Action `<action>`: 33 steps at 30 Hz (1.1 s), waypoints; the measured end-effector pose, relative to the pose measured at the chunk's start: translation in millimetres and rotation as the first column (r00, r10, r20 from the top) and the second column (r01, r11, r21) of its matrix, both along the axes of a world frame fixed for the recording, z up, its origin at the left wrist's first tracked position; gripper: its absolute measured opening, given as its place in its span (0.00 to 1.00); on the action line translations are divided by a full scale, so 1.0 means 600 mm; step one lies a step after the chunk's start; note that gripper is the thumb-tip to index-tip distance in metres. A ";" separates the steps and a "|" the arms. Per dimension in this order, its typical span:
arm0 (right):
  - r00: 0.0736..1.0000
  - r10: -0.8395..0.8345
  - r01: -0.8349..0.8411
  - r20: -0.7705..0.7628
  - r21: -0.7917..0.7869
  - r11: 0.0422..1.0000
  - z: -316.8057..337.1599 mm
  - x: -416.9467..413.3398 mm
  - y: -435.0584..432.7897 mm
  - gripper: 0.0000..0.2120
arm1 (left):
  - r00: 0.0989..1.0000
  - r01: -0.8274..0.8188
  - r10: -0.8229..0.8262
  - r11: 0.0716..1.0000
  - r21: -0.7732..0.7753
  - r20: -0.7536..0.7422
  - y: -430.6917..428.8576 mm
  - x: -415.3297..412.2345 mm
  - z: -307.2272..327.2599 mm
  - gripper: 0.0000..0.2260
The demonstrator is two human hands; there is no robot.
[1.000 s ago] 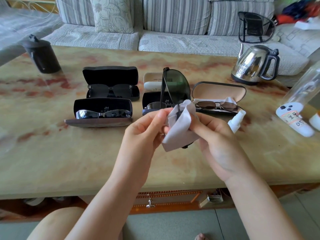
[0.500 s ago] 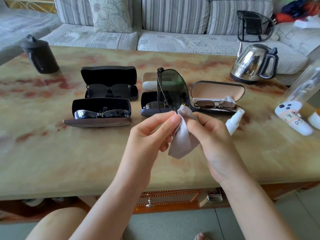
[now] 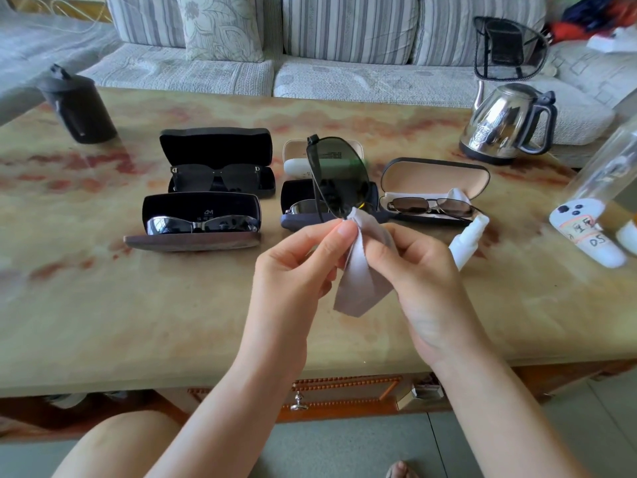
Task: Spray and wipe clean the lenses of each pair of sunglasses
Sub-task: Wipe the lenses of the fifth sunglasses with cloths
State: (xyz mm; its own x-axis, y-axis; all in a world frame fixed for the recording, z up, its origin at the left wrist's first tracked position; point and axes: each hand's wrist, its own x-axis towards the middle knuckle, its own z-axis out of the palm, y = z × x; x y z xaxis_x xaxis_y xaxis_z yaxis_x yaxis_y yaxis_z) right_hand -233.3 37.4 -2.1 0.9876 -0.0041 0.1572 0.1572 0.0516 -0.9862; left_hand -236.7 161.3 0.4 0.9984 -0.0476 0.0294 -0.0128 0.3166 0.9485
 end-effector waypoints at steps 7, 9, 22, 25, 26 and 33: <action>0.996 -0.033 0.041 0.085 -0.093 0.995 -0.003 -0.002 0.009 0.12 | 0.994 -0.110 0.110 0.993 -0.030 -0.019 -0.005 -0.002 0.001 0.13; 0.997 -0.002 0.010 0.078 -0.099 0.995 -0.003 -0.004 0.011 0.13 | 0.990 -0.140 0.140 0.989 -0.052 -0.014 -0.004 0.000 0.002 0.11; 0.998 -0.057 0.056 -0.031 -0.033 0.998 0.010 -0.008 0.011 0.17 | 0.993 -0.097 0.094 0.995 0.038 0.071 -0.004 -0.001 -0.007 0.18; 0.995 -0.084 0.085 -0.044 0.006 0.996 0.005 -0.007 0.008 0.23 | 0.996 -0.047 0.043 0.998 0.042 0.079 -0.005 -0.002 -0.004 0.16; 0.996 -0.078 0.080 -0.050 0.028 0.996 0.006 -0.006 0.007 0.21 | 0.997 -0.027 0.024 0.999 0.041 0.070 -0.004 -0.001 -0.003 0.17; 0.992 0.109 -0.097 -0.057 0.187 0.978 0.005 0.000 0.002 0.15 | 0.993 0.060 -0.050 0.994 0.088 -0.105 0.027 0.020 -0.008 0.16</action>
State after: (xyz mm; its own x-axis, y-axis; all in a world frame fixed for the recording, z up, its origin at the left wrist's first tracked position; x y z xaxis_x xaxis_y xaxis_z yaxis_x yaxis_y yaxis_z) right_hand -233.5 38.5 0.6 0.9924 0.0758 0.0967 0.0755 0.2448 -0.9666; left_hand -224.7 177.5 -4.2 0.9918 -0.1004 -0.0797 0.1007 0.2264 0.9688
